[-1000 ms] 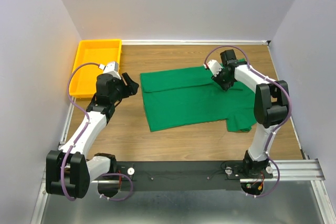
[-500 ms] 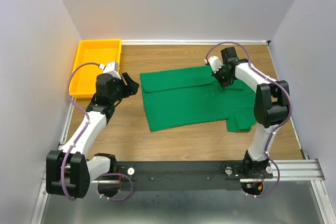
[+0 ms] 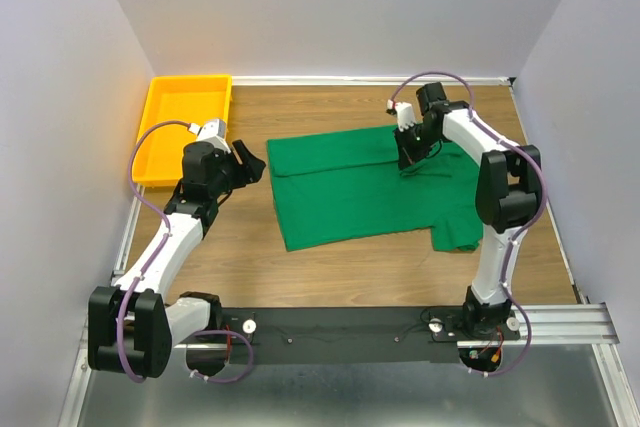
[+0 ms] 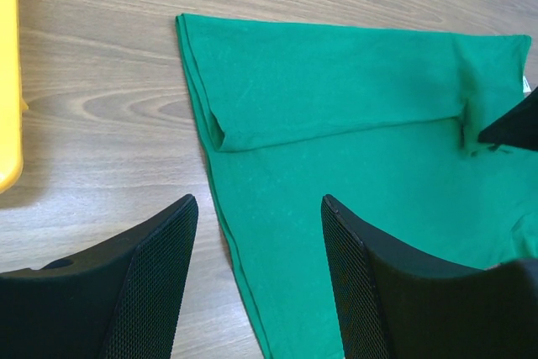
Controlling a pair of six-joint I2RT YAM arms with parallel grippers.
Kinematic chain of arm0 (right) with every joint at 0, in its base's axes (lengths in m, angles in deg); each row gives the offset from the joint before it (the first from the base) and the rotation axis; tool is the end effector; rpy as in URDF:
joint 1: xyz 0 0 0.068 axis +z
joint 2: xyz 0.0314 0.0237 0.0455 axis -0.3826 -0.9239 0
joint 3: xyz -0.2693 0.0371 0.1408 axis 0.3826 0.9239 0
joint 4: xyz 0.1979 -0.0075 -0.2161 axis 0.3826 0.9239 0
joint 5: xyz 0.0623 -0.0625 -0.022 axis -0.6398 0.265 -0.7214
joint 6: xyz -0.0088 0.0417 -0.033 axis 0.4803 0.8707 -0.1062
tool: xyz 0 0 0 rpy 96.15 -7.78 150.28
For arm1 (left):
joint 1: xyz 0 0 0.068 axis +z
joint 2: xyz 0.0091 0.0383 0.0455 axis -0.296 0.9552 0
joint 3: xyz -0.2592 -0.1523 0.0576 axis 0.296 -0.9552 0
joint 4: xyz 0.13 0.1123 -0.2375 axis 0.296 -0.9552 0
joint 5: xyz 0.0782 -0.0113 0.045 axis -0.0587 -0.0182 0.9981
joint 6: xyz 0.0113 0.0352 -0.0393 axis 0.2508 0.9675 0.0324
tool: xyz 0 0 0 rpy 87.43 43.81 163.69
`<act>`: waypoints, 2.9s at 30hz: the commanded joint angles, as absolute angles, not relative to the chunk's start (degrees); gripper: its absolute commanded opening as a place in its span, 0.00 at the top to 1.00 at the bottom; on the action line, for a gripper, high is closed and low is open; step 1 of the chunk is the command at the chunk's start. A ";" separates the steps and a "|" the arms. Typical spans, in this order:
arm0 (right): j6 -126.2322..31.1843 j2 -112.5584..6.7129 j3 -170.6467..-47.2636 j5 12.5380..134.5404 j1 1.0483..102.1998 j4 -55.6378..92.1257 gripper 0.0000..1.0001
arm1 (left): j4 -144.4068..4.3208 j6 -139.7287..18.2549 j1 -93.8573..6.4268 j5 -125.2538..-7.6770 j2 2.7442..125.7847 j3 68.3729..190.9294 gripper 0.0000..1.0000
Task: Fold and stack the t-shirts
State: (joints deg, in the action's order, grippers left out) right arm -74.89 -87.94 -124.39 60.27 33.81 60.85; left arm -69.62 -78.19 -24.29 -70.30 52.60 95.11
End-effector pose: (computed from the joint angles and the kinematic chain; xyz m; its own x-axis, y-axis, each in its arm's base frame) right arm 0.4572 0.1044 0.2183 -0.7428 -0.4831 -0.4636 -0.6129 0.7694 0.1802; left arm 0.2613 -0.0400 0.2687 -0.4982 -0.4163 -0.7606 0.0792 0.8516 -0.5181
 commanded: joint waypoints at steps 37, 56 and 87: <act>-84.75 -98.06 -135.54 57.63 16.96 70.29 0.71 | -66.43 -78.69 -23.54 -73.94 52.93 92.20 0.32; -106.24 -77.32 -111.21 48.40 16.96 77.40 0.91 | -65.20 -78.60 -23.46 -75.34 54.60 92.90 0.32; -60.84 -108.77 -153.38 50.07 6.50 59.92 0.50 | -61.96 -81.33 -23.46 -78.50 66.54 98.17 0.33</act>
State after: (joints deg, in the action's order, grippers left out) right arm -64.10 -107.87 -151.45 50.24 6.31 61.22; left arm -65.05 -80.51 -23.65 -75.31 63.31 95.87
